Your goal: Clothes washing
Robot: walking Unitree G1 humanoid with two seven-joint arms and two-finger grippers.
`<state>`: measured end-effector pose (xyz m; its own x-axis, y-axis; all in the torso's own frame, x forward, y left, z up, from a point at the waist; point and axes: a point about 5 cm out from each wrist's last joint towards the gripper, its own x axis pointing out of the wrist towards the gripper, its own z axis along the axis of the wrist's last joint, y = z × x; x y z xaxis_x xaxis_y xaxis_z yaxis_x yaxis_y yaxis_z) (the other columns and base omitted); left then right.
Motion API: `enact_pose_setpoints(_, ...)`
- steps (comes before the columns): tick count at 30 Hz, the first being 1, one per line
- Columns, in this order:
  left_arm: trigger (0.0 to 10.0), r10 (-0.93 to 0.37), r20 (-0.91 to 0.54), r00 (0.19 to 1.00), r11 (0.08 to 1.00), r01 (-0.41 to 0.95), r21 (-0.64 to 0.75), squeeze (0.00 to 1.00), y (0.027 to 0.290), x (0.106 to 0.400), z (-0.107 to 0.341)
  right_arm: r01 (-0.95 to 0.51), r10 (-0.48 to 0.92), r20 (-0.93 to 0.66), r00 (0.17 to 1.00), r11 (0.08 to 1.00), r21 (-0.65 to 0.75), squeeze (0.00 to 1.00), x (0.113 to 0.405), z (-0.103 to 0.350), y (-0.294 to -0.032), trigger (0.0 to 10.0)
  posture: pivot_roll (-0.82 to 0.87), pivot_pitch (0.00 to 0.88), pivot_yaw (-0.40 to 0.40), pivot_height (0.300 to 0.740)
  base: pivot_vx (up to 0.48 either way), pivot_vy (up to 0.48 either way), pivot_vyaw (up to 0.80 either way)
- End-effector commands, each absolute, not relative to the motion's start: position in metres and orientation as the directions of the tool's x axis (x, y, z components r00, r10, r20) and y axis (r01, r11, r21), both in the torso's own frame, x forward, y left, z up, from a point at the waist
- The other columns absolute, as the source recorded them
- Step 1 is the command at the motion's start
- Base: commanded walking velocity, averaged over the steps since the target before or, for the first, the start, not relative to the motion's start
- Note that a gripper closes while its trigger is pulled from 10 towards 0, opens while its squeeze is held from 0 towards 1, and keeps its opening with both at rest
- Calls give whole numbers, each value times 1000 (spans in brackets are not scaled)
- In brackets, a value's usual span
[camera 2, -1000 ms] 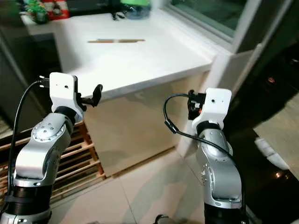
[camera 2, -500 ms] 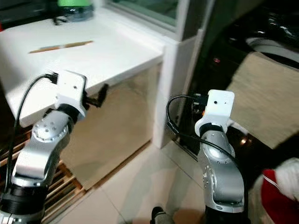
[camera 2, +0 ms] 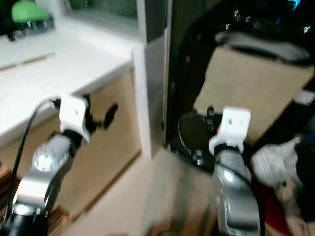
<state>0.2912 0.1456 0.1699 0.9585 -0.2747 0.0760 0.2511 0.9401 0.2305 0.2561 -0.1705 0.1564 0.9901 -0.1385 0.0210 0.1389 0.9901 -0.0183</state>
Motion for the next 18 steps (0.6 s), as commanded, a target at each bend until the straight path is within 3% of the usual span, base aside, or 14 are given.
enact_pose_setpoints(1,10000,-267,70,961,938,243,247,0,144,294,170,134,-134,18,991,991,-20,0,256,157,-170,10000,-44,0,49,740,0,0,-788)
enact_pose_setpoints(4,10000,-274,64,960,939,253,235,0,145,296,172,144,-144,-7,990,990,-13,0,256,154,-171,10000,-44,0,49,740,0,265,-788)
enact_pose_setpoints(18,10000,-242,69,968,948,221,229,0,147,294,171,146,-146,-35,989,989,-6,0,257,151,-170,10000,-28,0,26,740,0,480,-788)
